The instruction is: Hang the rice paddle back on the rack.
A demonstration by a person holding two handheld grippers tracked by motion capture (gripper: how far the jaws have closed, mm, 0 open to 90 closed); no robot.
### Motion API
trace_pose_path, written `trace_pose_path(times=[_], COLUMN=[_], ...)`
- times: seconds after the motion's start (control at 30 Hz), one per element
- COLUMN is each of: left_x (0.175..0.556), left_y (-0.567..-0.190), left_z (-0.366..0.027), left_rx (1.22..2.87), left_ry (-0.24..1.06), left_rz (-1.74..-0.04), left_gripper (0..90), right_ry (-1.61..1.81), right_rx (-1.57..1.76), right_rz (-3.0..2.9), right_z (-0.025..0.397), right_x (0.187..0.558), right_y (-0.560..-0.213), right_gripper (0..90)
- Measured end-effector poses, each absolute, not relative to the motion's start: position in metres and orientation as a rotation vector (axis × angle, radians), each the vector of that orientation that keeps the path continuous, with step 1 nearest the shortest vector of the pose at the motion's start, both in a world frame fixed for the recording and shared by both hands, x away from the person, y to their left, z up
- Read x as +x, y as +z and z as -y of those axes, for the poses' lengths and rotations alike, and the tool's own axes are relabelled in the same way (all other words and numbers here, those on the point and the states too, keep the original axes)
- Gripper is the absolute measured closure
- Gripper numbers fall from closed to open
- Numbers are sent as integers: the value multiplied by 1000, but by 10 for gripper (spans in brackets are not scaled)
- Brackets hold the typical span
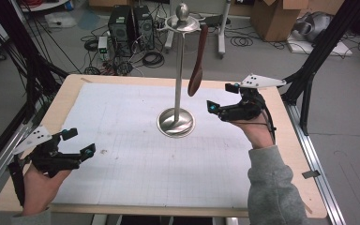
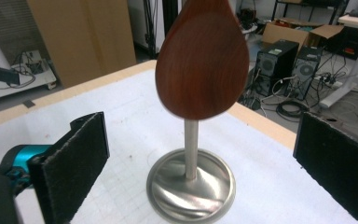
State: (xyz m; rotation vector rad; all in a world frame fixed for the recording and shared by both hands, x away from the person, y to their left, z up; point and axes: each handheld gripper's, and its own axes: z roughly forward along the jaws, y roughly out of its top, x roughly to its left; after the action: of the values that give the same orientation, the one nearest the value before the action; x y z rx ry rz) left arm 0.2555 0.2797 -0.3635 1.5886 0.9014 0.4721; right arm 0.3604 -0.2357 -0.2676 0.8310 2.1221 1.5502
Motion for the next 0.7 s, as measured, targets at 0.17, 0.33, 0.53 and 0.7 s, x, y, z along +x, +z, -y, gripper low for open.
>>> trace_pose_path(times=[0.17,0.33,0.53,0.7], left_x=[258,257,256,256], left_y=[-366,-364,-360,-360], left_z=[-275,-275,-273,-272], left_rx=[1597,1594,1598,1605], left_ry=[460,467,476,478], left_rz=[-895,-895,-884,-879], left_gripper=[26,26,26,26], right_ry=[1540,1525,1554,1570], right_rx=[830,832,831,856], right_rz=[-2127,-2129,-2122,-2109], right_z=[237,240,249,260], right_x=[355,346,341,336], right_y=[-276,-291,-306,-319], right_gripper=[18,15,15,15])
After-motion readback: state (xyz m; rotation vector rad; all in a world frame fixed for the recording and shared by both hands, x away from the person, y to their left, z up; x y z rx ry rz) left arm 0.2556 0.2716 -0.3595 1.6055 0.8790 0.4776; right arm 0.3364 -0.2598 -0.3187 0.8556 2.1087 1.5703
